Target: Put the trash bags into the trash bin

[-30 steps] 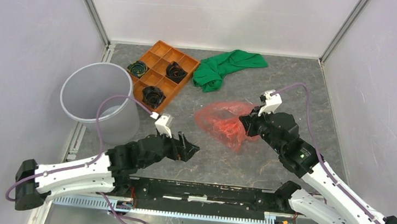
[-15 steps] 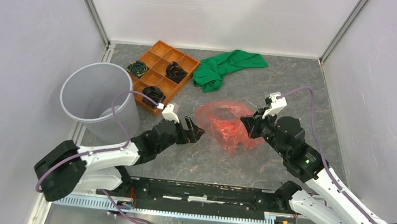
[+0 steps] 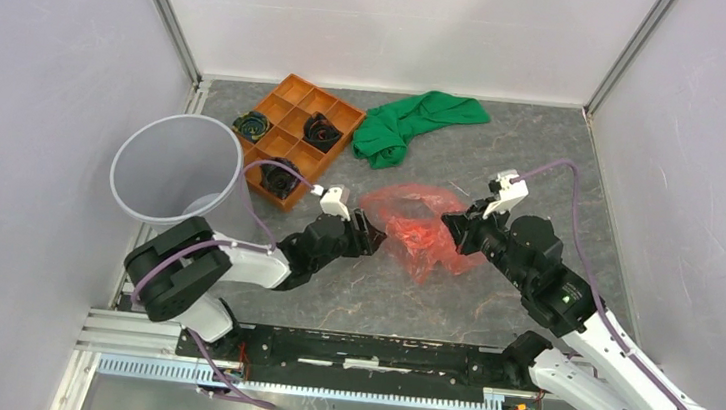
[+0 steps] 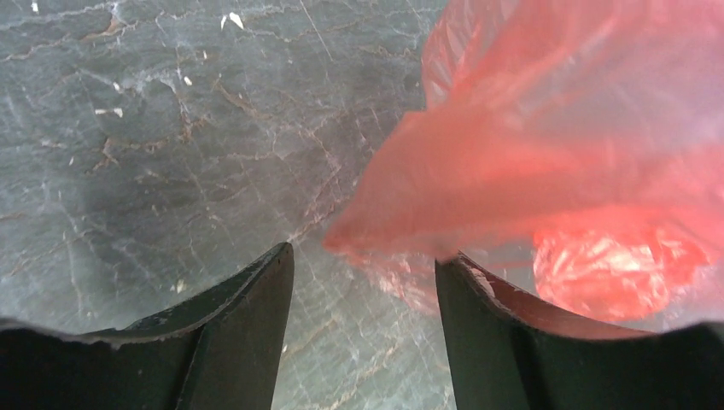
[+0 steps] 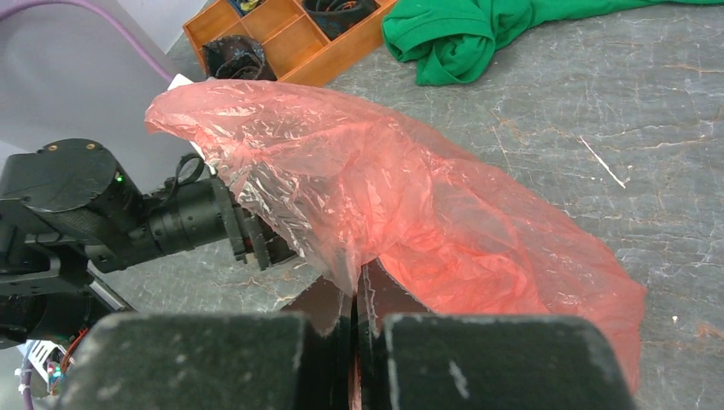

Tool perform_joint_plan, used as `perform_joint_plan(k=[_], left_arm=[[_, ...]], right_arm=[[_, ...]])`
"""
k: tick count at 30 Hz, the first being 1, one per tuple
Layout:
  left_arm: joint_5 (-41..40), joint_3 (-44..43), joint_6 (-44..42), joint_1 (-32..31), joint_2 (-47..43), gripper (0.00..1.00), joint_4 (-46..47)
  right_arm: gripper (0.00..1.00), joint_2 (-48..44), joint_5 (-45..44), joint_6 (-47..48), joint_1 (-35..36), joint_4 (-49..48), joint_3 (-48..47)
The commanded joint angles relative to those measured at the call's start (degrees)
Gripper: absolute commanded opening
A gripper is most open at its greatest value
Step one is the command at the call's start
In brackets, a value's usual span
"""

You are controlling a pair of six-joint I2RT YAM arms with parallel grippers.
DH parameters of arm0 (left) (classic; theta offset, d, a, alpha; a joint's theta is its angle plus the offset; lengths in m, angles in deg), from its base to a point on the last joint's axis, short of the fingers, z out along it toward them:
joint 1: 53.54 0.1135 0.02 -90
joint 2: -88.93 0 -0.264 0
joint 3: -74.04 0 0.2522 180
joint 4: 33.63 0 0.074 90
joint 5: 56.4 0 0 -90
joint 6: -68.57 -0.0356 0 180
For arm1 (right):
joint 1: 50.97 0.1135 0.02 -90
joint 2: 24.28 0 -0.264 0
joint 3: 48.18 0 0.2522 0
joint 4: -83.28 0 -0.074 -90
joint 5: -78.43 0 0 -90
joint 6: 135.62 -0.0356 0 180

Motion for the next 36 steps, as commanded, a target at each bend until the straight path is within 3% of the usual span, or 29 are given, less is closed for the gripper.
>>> perform_joint_plan(k=[1,7,10,13,15,17,19,22,24,27,30,31,33,35,36], left_arm=[[-3.7,-3.0,-2.2,0.5,4.4,0.68,7.8],[-4.6,-3.3,-2.2,1.6,9.4,0.62,15.5],[-0.8,-1.2,-1.5,2.5,11.6,0.46,24.8],[0.9,-0.4,-1.8,2.7,11.6,0.16,28.3],[0.1,-0.2,-2.1,2.7,9.2,0.02,24.4],[-1.0,-0.8,-2.3,2.7,4.8,0.02,16.2],[-2.3,-4.2,-1.3,2.9,-0.2,0.02,1.0],[-4.6,-14.4,-0.3,3.6,-6.2,0.02,-24.3],[-2.3,-23.4,-2.5,6.5,-7.5,0.02,-35.3],[2.8,-42.2,-9.0,11.6,-6.0,0.02,-48.0],[7.1,-69.8,-16.6,13.8,-0.7,0.02,-60.1],[9.7,-82.3,-18.5,13.8,0.8,0.02,-63.0],[17.0,-94.6,-20.1,13.6,1.5,0.02,-64.4],[23.6,-96.0,-20.5,13.1,-1.5,0.02,-59.9],[24.9,-92.5,-20.5,12.8,-4.4,0.02,-56.9]], right_arm=[[0.00,-1.2,0.5,0.4,-0.1,-0.4,-1.3],[0.00,-2.5,0.3,0.3,-0.2,0.7,-1.5],[0.00,-3.4,0.9,0.3,-0.2,1.1,-1.1],[0.00,-5.0,-0.1,0.3,-0.2,1.8,0.3],[0.00,-6.4,-3.0,1.1,-0.2,2.5,1.9],[0.00,-6.9,-7.9,2.1,-0.2,3.5,3.8],[0.00,-5.6,-13.5,2.2,-0.2,4.1,5.0],[0.01,0.5,-19.1,1.9,-0.3,2.2,3.6],[0.00,6.4,-21.2,2.5,-1.3,1.9,-2.3],[0.00,16.6,-21.1,7.8,-3.9,0.9,-17.7],[0.01,27.2,-22.4,13.8,-4.6,6.1,-41.1],[0.01,29.6,-20.7,15.0,-4.7,8.0,-50.8],[0.01,30.6,-12.5,17.8,-4.7,6.7,-60.6],[0.01,27.2,-3.8,18.9,-4.6,0.6,-60.3],[0.00,24.8,-0.2,18.9,-4.7,-3.7,-57.1]])
